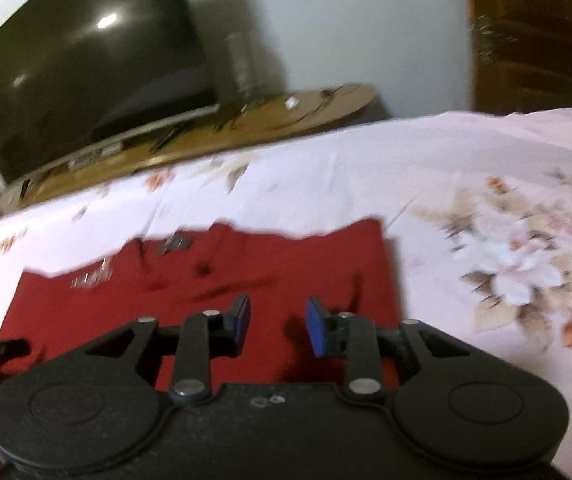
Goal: Fold small clothes
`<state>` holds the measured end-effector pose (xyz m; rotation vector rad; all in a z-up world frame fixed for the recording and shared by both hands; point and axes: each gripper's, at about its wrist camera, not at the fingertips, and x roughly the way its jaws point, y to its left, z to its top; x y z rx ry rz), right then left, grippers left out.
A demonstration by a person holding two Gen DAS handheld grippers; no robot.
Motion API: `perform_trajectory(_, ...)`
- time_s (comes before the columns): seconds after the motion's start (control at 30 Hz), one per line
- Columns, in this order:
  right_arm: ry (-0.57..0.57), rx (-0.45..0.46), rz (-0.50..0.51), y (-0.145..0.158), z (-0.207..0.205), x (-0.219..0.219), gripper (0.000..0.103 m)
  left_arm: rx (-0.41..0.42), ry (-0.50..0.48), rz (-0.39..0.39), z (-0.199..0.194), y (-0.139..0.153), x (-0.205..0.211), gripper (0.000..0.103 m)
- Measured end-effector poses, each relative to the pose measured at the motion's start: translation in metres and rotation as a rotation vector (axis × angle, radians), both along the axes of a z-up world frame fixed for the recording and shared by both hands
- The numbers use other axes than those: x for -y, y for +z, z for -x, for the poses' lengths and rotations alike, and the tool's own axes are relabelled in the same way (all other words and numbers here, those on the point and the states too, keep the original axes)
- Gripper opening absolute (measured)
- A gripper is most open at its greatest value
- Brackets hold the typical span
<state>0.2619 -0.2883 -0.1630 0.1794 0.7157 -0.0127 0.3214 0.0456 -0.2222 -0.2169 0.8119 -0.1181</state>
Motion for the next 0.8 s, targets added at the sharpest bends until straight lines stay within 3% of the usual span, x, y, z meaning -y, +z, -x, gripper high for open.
perform_trajectory(0.1, 0.001, -0.119, 0.022, -0.028, -0.012, -0.002, 0.029, 0.01, -0.004, -0.021, 0.004, 0.006, 0.005, 0.07)
perform_trajectory(0.17, -0.003, -0.102, 0.012, -0.02, -0.01, 0.0, 0.031, 0.033, -0.014, -0.001, 0.012, 0.014, 0.004, 0.07)
perform_trajectory(0.27, 0.019, -0.038, -0.017, -0.006, 0.001, -0.003, 0.039, 0.003, -0.028, -0.031, 0.014, 0.005, 0.006, 0.07)
perform_trajectory(0.37, 0.04, -0.123, 0.027, -0.021, -0.004, -0.008, 0.04, 0.013, -0.026, -0.054, 0.02, 0.008, 0.008, 0.07)
perform_trajectory(0.5, 0.047, -0.09, 0.008, -0.011, 0.01, -0.01, 0.04, -0.015, -0.025, -0.037, 0.031, 0.018, 0.007, 0.07)
perform_trajectory(0.67, 0.046, -0.07, 0.0, -0.003, 0.028, -0.018, 0.044, -0.046, -0.026, -0.076, 0.043, 0.009, 0.013, 0.07)
perform_trajectory(0.8, 0.054, -0.139, 0.012, -0.015, 0.029, -0.022, 0.045, -0.072, -0.018, -0.095, 0.05, 0.005, 0.014, 0.07)
